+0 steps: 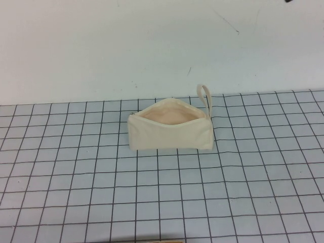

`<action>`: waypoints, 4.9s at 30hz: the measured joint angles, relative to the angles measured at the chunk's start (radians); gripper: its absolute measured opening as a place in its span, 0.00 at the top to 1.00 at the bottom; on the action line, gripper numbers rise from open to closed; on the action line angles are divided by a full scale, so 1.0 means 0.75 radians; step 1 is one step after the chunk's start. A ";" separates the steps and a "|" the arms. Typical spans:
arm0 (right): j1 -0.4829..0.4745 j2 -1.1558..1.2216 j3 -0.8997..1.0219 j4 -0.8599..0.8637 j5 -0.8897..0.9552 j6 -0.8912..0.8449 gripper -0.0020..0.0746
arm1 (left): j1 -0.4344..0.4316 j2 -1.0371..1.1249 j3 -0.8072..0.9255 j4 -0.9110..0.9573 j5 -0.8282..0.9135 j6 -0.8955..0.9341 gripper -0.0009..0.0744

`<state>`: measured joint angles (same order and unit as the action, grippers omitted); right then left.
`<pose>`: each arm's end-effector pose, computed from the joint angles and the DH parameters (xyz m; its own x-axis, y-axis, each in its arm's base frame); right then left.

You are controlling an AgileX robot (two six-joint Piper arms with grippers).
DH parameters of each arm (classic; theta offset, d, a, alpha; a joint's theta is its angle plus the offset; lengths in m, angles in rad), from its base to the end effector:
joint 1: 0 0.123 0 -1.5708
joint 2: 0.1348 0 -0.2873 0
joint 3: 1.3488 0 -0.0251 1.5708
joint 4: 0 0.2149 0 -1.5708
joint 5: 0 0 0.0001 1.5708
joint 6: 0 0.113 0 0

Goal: Put eraser into pencil case

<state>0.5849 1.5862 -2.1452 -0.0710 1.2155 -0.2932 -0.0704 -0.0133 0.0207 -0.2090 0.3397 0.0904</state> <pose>0.2496 0.1563 0.4957 -0.2688 -0.5521 -0.7893 -0.6192 0.7267 -0.2975 0.0355 -0.0104 0.1717 -0.2629 -0.0882 -0.9608 0.1095 0.9866 -0.1206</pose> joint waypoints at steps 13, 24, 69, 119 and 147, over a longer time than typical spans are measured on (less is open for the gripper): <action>0.000 0.192 0.019 0.060 0.000 -0.097 0.97 | 0.000 0.000 0.000 0.000 0.000 0.000 0.99; 0.000 -0.427 0.678 0.125 -0.494 -0.157 0.98 | 0.000 0.000 0.000 0.000 0.000 0.000 0.99; -0.902 -2.134 2.886 0.143 -1.125 0.141 0.98 | 0.000 0.000 0.000 0.000 0.000 0.000 0.99; -0.774 -2.134 2.886 -0.048 -1.128 0.341 0.98 | 0.000 0.000 0.000 0.158 0.000 -0.063 0.99; -0.772 -2.134 2.886 -0.048 -1.128 0.341 0.98 | 0.000 0.000 0.000 0.177 0.000 -0.121 0.99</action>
<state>0.0062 -0.0147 0.0194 -0.1068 0.3696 -0.0375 -0.0704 -0.0133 0.0207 -0.0759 0.3397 0.0000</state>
